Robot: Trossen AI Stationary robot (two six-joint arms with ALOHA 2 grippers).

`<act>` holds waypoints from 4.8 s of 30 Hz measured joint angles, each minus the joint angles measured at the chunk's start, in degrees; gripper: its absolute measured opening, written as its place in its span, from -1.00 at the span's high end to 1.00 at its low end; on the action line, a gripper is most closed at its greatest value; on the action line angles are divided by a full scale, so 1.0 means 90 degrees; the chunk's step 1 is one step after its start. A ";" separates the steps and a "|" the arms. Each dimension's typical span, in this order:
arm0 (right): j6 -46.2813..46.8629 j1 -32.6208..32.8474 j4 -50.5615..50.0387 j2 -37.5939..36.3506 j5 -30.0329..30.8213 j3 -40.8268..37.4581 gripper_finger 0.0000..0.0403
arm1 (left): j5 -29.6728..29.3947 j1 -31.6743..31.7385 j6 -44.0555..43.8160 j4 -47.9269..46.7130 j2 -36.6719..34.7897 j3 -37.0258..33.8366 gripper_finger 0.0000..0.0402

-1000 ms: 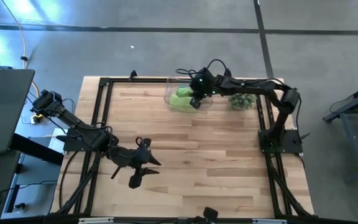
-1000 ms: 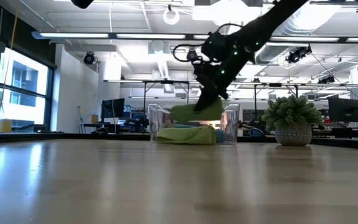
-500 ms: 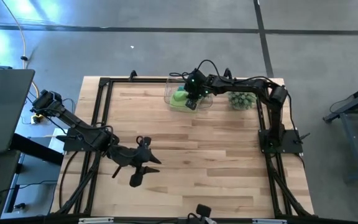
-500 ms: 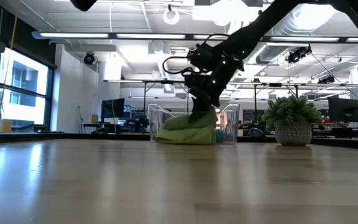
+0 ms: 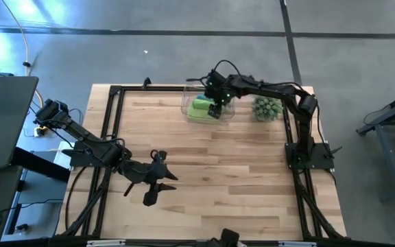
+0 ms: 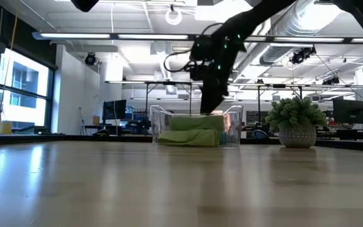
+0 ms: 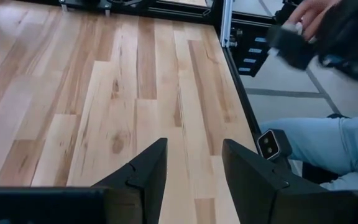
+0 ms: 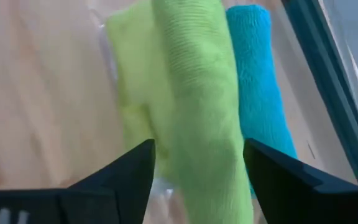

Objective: Roll microfiber towels into tight, uniform cylinder then place into a basket
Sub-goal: Put the green microfiber cloth into the transparent bin, then return to Home Position

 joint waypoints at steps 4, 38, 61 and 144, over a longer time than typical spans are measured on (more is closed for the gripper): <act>-0.0062 0.0109 -0.1509 -0.0066 -0.0217 0.0960 -0.19 | -0.0002 0.0080 0.0002 0.0001 0.0000 0.0000 0.28; 0.1634 0.2749 0.4336 -0.8717 -0.0370 -0.7458 -0.19 | -0.0011 0.0728 0.1486 -0.0847 -0.1976 0.0001 0.28; 0.1516 0.3589 0.6208 -0.9578 0.2204 -0.9722 -0.19 | 0.1052 0.2833 0.0185 -0.2189 -0.2790 -0.0106 0.28; 0.1892 -0.0925 0.5223 -1.2429 0.2155 -0.9917 -0.19 | 0.2215 0.5559 0.0508 0.4205 -0.8031 -0.5754 0.28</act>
